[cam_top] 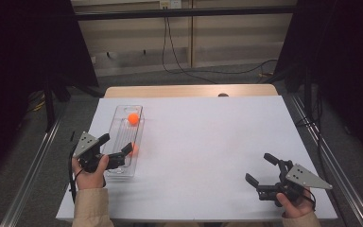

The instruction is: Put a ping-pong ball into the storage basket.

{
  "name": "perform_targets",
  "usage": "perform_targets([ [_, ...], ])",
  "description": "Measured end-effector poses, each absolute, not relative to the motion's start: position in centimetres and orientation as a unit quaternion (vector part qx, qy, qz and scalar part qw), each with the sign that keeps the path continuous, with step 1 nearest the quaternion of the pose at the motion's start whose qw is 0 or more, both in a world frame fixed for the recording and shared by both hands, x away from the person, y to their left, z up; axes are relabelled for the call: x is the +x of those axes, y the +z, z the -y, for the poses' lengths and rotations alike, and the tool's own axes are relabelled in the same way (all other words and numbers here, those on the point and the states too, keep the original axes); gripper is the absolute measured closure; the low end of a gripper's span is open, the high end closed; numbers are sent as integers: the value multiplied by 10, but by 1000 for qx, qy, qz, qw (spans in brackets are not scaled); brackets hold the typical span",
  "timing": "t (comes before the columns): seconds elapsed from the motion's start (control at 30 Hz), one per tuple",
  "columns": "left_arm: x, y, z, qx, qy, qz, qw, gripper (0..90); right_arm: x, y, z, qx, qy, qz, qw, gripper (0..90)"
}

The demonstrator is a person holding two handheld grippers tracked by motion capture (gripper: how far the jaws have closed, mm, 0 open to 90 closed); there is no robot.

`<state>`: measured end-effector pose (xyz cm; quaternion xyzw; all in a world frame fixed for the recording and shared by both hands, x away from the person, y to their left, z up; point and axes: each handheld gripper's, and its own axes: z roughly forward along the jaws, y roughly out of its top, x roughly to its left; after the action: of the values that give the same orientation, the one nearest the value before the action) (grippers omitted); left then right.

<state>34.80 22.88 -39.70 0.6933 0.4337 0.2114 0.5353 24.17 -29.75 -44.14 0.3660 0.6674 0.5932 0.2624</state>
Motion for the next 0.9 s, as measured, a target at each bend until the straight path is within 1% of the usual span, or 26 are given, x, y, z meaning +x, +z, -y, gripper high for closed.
perform_targets([
  [0.67,337,-407,-237,684,224,-424,549,29,242,-441,297,366,593,-667,262,23],
  [0.9,335,-410,-237,689,225,-420,546,29,242,-441,297,366,593,-668,262,23],
])
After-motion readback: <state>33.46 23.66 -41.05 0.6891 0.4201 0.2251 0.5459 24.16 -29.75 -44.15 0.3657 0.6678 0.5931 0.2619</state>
